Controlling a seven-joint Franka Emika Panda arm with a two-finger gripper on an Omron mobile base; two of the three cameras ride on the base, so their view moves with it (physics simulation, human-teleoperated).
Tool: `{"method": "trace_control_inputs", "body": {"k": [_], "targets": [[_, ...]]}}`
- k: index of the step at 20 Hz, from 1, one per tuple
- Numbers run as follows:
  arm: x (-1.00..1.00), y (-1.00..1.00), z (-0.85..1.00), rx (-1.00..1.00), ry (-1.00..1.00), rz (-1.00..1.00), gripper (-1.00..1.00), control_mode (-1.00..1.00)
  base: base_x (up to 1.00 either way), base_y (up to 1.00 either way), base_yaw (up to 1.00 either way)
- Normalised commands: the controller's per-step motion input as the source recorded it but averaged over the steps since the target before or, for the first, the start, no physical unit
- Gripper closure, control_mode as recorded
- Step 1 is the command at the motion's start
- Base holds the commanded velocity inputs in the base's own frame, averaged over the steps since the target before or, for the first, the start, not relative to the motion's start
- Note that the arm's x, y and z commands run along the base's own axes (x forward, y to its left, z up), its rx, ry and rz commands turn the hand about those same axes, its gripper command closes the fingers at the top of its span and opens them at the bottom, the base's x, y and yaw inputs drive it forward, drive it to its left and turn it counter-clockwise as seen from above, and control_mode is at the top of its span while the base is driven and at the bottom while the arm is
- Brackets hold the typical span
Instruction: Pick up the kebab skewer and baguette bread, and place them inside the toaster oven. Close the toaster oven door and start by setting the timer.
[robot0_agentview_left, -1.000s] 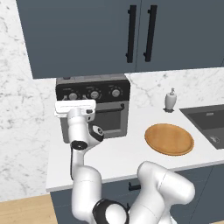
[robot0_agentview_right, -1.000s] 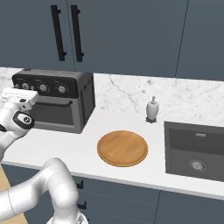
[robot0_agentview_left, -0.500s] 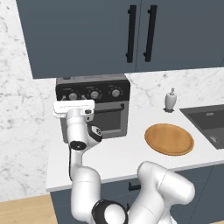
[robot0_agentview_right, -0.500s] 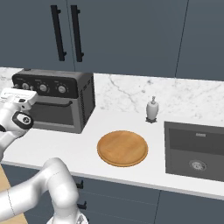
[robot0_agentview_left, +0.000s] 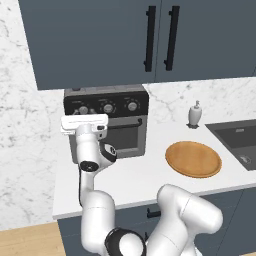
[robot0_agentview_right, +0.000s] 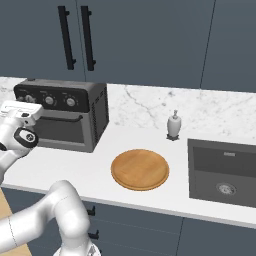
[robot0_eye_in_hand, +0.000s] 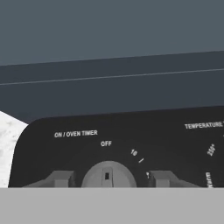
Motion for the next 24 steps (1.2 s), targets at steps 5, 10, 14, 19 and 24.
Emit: {"method": "trace_control_inputs", "body": {"k": [5,10,14,19,24], "targets": [[0.0,-0.06,0.0,0.0,0.0,0.0,1.0,-1.0,0.0,0.0,0.0],[0.01,0.0,0.0,0.0,0.0,0.0,1.0,-1.0,0.0,0.0,0.0],[0.08,0.0,0.0,0.0,-0.01,0.0,1.0,-1.0,0.0,0.0,0.0],[0.01,0.0,0.0,0.04,0.0,0.0,1.0,-1.0,0.0,0.0,0.0],[0.0,0.0,0.0,0.11,0.0,0.0,1.0,-1.0,0.0,0.0,0.0]]}}
